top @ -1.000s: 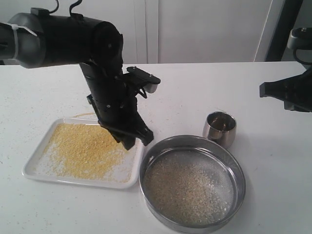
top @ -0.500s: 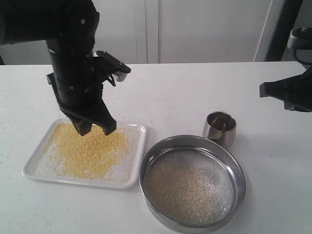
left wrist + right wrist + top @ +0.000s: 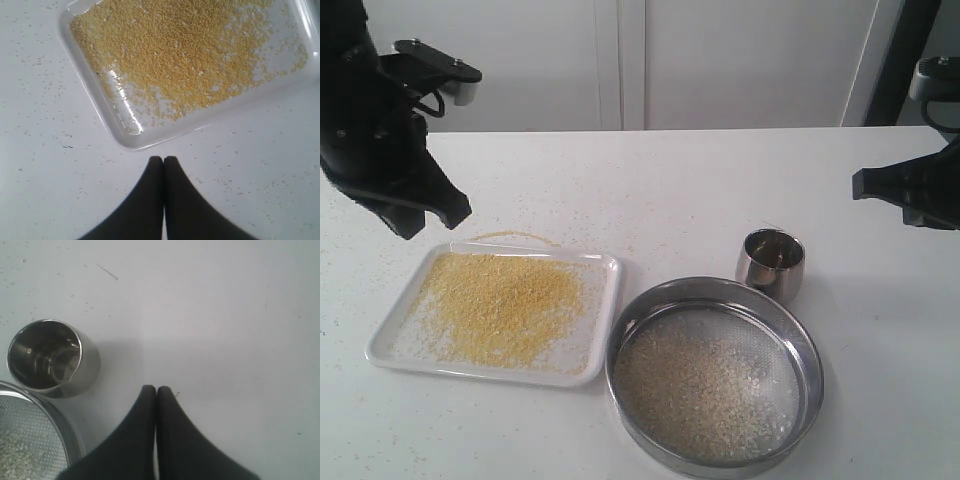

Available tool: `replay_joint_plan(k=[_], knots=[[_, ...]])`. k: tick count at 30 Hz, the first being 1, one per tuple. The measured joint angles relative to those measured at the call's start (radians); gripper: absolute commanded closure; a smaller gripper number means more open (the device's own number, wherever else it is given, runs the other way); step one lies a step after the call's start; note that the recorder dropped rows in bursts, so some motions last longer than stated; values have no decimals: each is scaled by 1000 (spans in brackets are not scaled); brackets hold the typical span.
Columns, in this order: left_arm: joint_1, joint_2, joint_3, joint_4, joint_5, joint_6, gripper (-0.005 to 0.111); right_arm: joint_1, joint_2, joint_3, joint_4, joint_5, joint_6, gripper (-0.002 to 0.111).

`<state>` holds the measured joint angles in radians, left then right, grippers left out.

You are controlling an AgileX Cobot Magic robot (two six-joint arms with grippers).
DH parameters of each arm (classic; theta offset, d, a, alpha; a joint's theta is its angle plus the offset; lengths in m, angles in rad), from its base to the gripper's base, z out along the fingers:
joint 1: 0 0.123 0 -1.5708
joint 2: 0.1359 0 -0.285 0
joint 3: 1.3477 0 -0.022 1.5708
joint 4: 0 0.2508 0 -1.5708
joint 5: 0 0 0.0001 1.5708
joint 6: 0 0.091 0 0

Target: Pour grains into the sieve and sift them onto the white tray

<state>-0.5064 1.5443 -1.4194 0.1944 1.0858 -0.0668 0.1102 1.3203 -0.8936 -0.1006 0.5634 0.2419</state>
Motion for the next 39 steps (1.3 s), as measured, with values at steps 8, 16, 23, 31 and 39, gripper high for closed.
replay_joint_plan(k=[8,16,23,31,39], knots=[[4,-199,226,-90,-123,-25,107,0,0,0,0,0,0,108],[4,-301,301,-101,-107,-26,107,0,0,0,0,0,0,108],[4,-303,301,-120,-137,-26,107,0,0,0,0,0,0,108],[4,-403,379,-124,-370,-26,107,0,0,0,0,0,0,108],[4,-542,504,-69,-487,-26,107,0,0,0,0,0,0,108]])
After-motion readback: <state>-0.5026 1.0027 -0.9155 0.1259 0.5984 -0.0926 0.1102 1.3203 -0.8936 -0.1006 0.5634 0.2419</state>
